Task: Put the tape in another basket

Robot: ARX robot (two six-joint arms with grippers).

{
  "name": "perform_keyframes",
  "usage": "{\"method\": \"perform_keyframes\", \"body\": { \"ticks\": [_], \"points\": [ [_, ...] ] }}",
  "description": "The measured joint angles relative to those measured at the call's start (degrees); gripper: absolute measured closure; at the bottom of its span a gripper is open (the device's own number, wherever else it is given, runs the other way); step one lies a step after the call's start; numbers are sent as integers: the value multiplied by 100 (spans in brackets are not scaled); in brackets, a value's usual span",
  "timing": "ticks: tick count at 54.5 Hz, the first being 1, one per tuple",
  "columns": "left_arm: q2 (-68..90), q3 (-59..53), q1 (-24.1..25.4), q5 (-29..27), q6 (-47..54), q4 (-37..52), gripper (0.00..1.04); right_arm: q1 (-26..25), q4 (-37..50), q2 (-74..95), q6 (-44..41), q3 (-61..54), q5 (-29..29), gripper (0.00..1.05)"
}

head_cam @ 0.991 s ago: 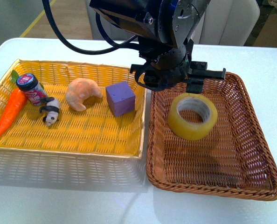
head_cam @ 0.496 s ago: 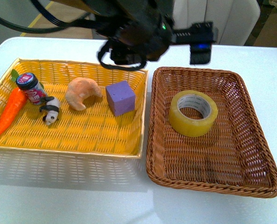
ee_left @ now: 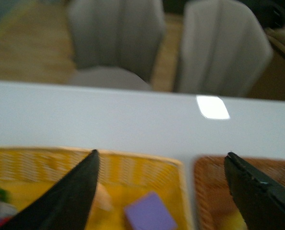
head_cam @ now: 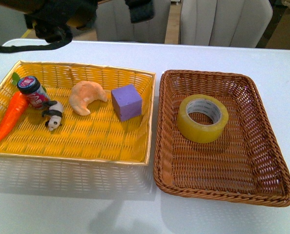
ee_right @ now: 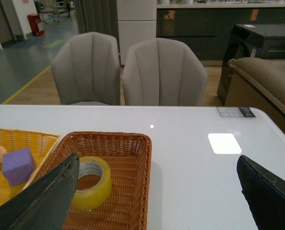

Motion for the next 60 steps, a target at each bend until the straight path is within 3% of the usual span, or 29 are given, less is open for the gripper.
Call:
{"method": "perform_keyframes", "body": {
  "ticks": [3, 8, 25, 57, 60],
  "points": [
    [-170, -577, 111, -376, 402, 940, 37, 0, 0, 0, 0, 0, 4, 9],
    [-719, -1408, 437, -339, 765, 1810, 53, 0, 0, 0, 0, 0, 2, 9],
    [-1943, -3233, 1145, 367, 1010, 2343, 103, 0, 0, -2, 0, 0, 2, 9],
    [-4680, -4568, 1926, 1110, 1051, 979, 103, 0, 0, -2, 0, 0, 0, 9],
    [-4922, -4629, 2096, 1392, 1054, 791, 103, 0, 0, -2, 0, 0, 0, 9]
  ]
}}
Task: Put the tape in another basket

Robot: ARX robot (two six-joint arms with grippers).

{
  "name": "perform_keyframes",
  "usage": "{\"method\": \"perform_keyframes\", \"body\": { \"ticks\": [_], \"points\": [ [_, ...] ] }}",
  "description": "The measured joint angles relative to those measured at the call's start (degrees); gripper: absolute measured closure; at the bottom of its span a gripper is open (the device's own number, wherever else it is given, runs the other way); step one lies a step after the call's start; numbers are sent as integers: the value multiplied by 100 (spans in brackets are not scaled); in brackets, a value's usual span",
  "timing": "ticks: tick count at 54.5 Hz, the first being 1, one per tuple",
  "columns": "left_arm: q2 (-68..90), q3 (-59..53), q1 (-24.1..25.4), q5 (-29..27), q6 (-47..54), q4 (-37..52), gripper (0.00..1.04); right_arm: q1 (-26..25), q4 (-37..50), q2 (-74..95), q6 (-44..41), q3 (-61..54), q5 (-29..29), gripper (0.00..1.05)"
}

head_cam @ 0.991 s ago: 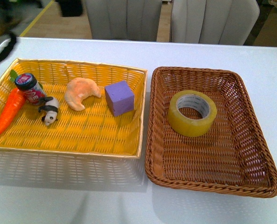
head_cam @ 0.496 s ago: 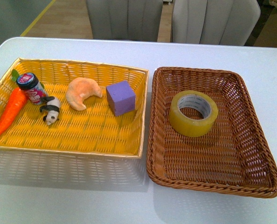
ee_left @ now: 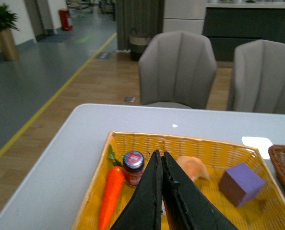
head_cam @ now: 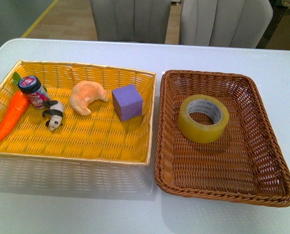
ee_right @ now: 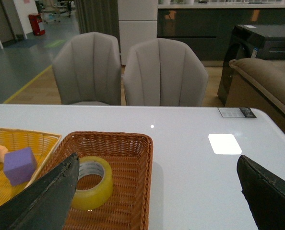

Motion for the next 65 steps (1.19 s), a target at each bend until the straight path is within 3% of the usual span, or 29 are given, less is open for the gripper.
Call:
{"method": "perform_keyframes", "body": {
  "ticks": [6, 35, 65],
  "points": [
    [-658, -116, 304, 146, 2, -516, 103, 0, 0, 0, 0, 0, 2, 9],
    [-2750, -236, 310, 197, 2, -2374, 103, 0, 0, 0, 0, 0, 2, 9],
    [-4107, -238, 310, 197, 2, -3694, 103, 0, 0, 0, 0, 0, 0, 9]
  ]
}}
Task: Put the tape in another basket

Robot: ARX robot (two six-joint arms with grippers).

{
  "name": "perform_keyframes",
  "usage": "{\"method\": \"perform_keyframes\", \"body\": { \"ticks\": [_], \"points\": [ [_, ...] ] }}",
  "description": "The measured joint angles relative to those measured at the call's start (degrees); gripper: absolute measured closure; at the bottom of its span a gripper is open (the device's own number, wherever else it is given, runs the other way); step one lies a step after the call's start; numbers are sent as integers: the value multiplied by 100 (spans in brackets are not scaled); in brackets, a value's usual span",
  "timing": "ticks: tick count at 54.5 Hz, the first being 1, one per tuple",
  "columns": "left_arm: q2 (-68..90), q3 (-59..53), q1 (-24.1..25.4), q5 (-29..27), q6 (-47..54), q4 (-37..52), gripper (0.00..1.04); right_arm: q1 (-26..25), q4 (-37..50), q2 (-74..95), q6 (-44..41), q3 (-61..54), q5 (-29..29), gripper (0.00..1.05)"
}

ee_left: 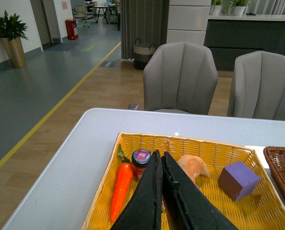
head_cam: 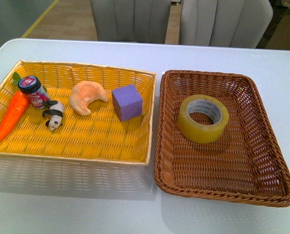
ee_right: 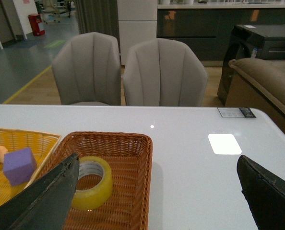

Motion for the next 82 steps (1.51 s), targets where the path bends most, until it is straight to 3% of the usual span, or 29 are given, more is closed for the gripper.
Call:
{"method": "perform_keyframes", "body": {
  "ticks": [13, 19, 40, 42, 48, 69, 82],
  "points": [
    [-498, 2, 0, -2, 0, -496, 103, 0, 0, 0, 0, 0, 0, 9],
    [-1252, 2, 0, 0, 2, -1401, 103, 0, 0, 2, 0, 0, 2, 9],
    [-1364, 2, 2, 0, 2, -1458, 103, 0, 0, 0, 0, 0, 0, 9],
    [-1366, 2, 2, -2, 2, -1458, 100, 0, 0, 0, 0, 0, 2, 9],
    [-1366, 2, 2, -2, 2, -1458, 75, 0, 0, 0, 0, 0, 0, 9],
    [-1366, 2, 2, -2, 2, -1458, 10, 0, 0, 0, 0, 0, 0, 9],
    [-1366, 2, 2, 0, 13, -1458, 9, 0, 0, 0, 0, 0, 0, 9]
  ]
}}
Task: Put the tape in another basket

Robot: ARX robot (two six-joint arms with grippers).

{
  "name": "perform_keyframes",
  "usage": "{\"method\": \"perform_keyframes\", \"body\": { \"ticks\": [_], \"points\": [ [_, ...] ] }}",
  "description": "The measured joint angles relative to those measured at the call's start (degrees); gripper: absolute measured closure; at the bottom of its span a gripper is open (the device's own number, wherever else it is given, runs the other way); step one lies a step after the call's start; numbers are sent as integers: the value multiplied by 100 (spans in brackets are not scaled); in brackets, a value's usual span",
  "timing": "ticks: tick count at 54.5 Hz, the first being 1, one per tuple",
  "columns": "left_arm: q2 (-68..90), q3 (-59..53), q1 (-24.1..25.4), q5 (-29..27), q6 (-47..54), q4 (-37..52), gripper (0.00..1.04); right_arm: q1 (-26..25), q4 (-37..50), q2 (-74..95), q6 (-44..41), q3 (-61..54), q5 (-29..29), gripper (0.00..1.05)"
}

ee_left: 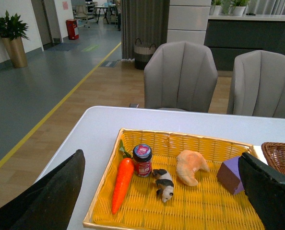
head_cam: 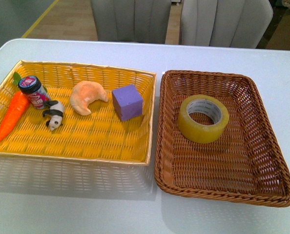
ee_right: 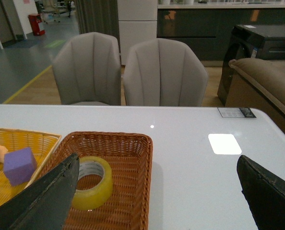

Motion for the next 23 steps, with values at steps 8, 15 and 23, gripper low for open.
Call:
{"method": "perform_keyframes", "body": {
  "ticks": [8, 15, 23],
  "points": [
    [0, 0, 0, -2, 0, 0, 9, 0, 0, 0, 0, 0, 2, 9],
    [0, 0, 0, -2, 0, 0, 9, 0, 0, 0, 0, 0, 0, 9],
    [0, 0, 0, 0, 0, 0, 9, 0, 0, 0, 0, 0, 0, 9]
  ]
}}
